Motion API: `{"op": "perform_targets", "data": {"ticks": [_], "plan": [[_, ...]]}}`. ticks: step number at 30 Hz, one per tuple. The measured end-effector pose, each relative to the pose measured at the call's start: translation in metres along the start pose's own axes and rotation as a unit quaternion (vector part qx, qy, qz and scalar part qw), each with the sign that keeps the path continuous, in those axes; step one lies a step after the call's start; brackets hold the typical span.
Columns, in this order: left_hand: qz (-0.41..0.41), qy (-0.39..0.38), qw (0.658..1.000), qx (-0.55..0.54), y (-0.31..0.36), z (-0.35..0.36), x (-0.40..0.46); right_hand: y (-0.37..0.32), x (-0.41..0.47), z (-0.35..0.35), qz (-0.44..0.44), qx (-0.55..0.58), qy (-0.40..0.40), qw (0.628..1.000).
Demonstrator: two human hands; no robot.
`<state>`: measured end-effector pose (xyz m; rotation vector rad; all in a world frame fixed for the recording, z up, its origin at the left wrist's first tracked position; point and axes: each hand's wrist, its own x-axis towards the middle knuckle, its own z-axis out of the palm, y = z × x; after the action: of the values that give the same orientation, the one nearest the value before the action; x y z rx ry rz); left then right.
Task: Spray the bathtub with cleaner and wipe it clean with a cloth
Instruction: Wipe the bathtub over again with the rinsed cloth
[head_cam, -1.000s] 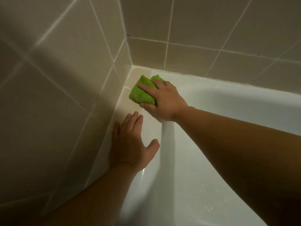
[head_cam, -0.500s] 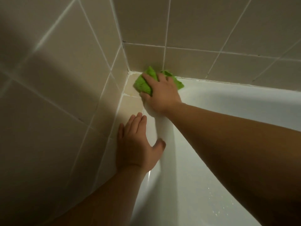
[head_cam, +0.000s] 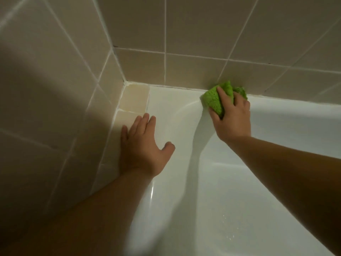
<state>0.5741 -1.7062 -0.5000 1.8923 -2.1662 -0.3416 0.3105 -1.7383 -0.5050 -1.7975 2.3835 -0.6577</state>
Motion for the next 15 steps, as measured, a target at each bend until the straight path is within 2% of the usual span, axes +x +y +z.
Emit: {"op": "perform_targets", "data": {"ticks": [2,5,9,11,15], "plan": [[0.006,-0.004,1.0,0.015,0.004,0.002,0.016,-0.025,0.003,0.01,-0.019,-0.001,-0.002,1.0],[0.025,0.011,0.999,0.03,0.012,0.008,0.036,-0.063,0.007,0.023,-0.114,-0.006,-0.042,0.993],[0.053,0.017,0.997,0.055,0.022,0.016,0.053,-0.049,0.011,0.017,-0.178,-0.033,-0.042,0.983],[0.059,0.002,0.996,0.061,0.028,0.017,0.06,-0.016,0.01,0.008,-0.166,-0.032,-0.025,0.985],[0.051,-0.046,0.99,0.119,0.039,0.019,0.071,0.066,0.002,-0.016,-0.038,-0.015,0.029,0.999]]}}
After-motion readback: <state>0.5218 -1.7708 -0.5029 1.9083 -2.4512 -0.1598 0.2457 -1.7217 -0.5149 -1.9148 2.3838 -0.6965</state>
